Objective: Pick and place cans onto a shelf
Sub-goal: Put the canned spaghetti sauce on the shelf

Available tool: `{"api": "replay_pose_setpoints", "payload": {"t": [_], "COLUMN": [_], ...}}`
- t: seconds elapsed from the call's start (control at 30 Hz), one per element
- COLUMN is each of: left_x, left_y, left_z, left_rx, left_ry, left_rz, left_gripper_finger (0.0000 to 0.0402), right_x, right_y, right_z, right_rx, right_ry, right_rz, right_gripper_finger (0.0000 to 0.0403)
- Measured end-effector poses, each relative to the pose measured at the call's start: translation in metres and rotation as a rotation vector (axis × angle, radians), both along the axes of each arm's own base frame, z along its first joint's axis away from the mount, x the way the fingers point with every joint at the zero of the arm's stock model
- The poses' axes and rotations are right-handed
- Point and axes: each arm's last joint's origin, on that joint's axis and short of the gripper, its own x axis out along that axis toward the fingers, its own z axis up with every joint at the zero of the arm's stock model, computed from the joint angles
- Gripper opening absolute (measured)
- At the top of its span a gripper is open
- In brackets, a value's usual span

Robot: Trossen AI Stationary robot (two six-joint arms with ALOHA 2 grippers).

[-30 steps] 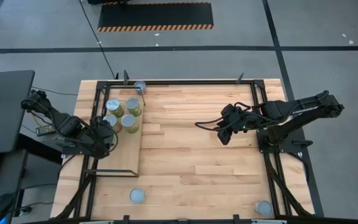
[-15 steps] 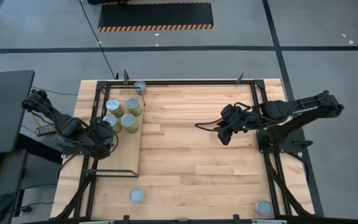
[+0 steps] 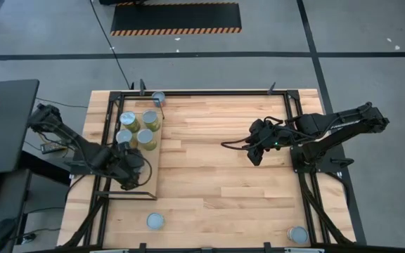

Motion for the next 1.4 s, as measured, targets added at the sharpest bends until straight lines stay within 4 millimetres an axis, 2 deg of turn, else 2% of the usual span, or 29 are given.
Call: {"api": "replay_pose_setpoints", "payload": {"t": [0.17,0.47,0.83,1.07,1.2,1.4], "left_x": [0.014,0.024,0.028,0.029,0.029,0.029], "left_y": [-0.003,0.002,0.009,0.012,0.011,0.011], "left_z": [-0.001,-0.006,-0.006,-0.006,-0.007,-0.007], "left_rx": [-0.023,-0.07,-0.061,-0.058,-0.079,-0.084], "left_ry": [-0.008,0.011,0.03,0.037,0.068,0.077], "left_rz": [0.036,0.14,0.095,0.09,0.031,0.009], "left_gripper_finger": [0.0281,0.0285,0.035,0.0351,0.0351,0.0326], "right_x": [0.0,0.0,0.0,0.0,0.0,0.0], "right_y": [0.0,0.001,0.001,0.001,0.001,0.001], "right_z": [0.0,0.0,0.0,0.0,0.0,0.0], "right_rx": [-0.019,-0.027,-0.029,-0.026,-0.027,-0.027], "right_ry": [0.006,0.016,0.017,0.017,0.017,0.017], "right_rz": [0.024,0.074,0.076,0.079,0.078,0.078], "right_gripper_finger": [0.0154,0.0154,0.0154,0.0154,0.0154,0.0154]}}
